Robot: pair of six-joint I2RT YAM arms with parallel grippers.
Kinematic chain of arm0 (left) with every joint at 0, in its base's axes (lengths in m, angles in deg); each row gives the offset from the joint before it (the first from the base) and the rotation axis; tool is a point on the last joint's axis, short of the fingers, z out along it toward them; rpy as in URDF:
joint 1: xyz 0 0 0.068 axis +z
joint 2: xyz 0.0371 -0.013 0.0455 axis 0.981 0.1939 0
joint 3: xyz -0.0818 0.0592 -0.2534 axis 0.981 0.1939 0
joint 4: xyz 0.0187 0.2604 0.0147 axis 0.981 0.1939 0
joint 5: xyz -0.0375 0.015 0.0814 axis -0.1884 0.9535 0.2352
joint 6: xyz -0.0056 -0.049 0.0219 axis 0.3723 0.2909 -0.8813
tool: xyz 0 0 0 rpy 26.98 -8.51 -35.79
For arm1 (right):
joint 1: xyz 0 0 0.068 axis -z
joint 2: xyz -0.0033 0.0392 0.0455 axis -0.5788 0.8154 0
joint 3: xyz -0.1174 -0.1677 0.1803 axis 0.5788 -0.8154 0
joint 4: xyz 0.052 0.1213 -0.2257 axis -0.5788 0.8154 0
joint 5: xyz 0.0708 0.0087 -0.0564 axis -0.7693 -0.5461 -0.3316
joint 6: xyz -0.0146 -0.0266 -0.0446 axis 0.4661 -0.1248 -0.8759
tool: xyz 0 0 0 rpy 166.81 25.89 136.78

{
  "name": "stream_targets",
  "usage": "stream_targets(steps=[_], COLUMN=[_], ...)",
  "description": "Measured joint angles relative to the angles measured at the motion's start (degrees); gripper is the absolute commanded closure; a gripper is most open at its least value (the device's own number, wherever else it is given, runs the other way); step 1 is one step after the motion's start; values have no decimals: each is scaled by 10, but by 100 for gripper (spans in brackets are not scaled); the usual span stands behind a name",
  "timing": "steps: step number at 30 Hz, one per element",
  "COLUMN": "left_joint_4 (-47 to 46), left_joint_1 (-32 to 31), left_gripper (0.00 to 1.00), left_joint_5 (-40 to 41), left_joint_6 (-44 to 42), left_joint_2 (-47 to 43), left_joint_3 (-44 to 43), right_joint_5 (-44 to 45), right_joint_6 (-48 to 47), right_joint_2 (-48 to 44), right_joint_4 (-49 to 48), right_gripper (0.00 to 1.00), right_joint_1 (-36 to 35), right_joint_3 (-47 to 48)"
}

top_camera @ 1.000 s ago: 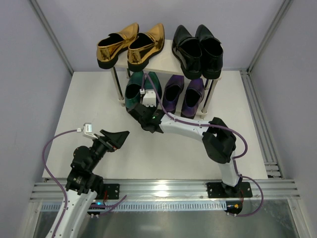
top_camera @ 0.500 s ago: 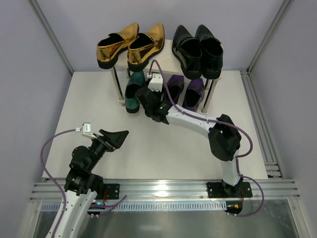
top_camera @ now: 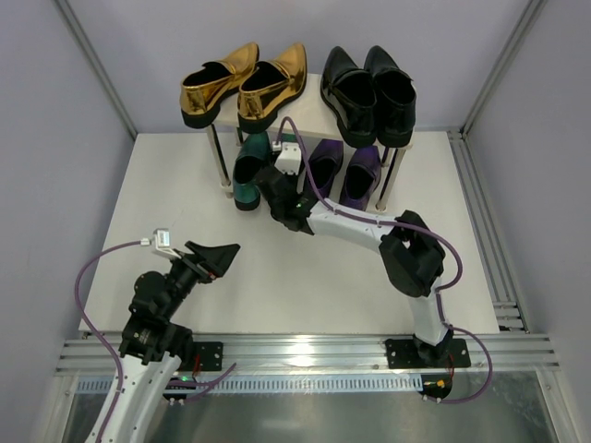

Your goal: Place and organize the shoes onto the shoe shelf

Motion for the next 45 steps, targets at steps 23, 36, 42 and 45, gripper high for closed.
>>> stream_targets(steps=[23, 36, 42, 45], left_joint_4=[0, 0, 0, 0], left_joint_1=[0, 0, 0, 0], left_gripper=[0, 0, 0, 0], left_joint_5=[10, 16, 16, 16], left_joint_6=[0, 1, 2, 2], left_joint_2=[4, -4, -4, -4], left_joint_3=[0, 0, 0, 0], right_joint_5=[-38, -59, -26, 9], right_joint_6=[-18, 10, 18, 18], right_joint_2=[-4, 2, -30, -56], right_joint_4=[-42, -17, -6, 19], right_gripper=[96, 19, 5, 5], right_joint_1=[-19, -26, -44, -45], right_joint_3=[-25, 7, -35, -49])
